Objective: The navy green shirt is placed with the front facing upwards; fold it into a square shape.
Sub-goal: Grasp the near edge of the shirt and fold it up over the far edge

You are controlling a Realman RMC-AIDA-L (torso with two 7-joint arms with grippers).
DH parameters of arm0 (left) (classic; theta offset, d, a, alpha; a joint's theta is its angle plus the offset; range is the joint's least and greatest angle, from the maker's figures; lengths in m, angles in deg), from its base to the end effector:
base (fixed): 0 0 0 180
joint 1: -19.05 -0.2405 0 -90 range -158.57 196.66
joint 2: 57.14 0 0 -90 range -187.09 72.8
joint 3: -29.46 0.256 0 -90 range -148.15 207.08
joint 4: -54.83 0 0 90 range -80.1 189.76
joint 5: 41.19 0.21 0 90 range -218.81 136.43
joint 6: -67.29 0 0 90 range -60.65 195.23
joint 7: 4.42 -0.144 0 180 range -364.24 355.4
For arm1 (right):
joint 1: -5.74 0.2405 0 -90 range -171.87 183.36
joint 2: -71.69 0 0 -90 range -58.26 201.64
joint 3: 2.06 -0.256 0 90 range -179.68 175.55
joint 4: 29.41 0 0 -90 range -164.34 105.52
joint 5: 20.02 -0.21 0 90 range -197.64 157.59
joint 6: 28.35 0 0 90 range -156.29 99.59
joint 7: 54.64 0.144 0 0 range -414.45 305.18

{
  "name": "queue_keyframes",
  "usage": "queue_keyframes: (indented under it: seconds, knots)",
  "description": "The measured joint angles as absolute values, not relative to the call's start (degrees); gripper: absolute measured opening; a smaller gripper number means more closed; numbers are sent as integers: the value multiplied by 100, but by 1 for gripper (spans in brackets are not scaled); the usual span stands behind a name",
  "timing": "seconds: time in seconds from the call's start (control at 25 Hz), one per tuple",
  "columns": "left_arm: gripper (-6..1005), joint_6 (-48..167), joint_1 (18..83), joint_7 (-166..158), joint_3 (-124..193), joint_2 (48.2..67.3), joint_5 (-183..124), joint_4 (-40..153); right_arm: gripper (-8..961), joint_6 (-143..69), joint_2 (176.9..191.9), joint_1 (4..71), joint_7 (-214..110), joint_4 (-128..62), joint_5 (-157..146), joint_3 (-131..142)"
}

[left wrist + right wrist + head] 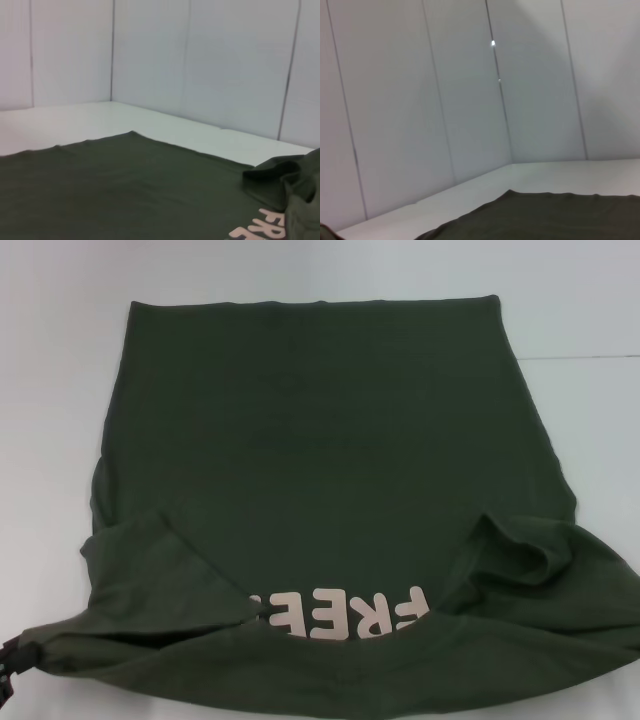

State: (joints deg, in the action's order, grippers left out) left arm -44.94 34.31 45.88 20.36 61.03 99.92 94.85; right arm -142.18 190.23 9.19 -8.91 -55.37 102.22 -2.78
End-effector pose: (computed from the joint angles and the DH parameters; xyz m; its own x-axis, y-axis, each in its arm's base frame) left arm -0.3701 0.1833 0.0615 0.7704 0.2255 0.5963 0.5314 -0.7439 -0.4052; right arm 0.3667 0.1337 0.0424 0.6102 -0.1019 -0.7856 -0.6398 -0.6482 -0.4129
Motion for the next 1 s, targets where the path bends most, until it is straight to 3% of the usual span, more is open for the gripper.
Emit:
queue_keyframes:
  seconds: [1.0]
  knots:
    - [25, -5029, 3121, 3335, 2280, 6228, 9784, 9465, 35, -14297, 19115, 178, -1461, -5507, 9270, 524]
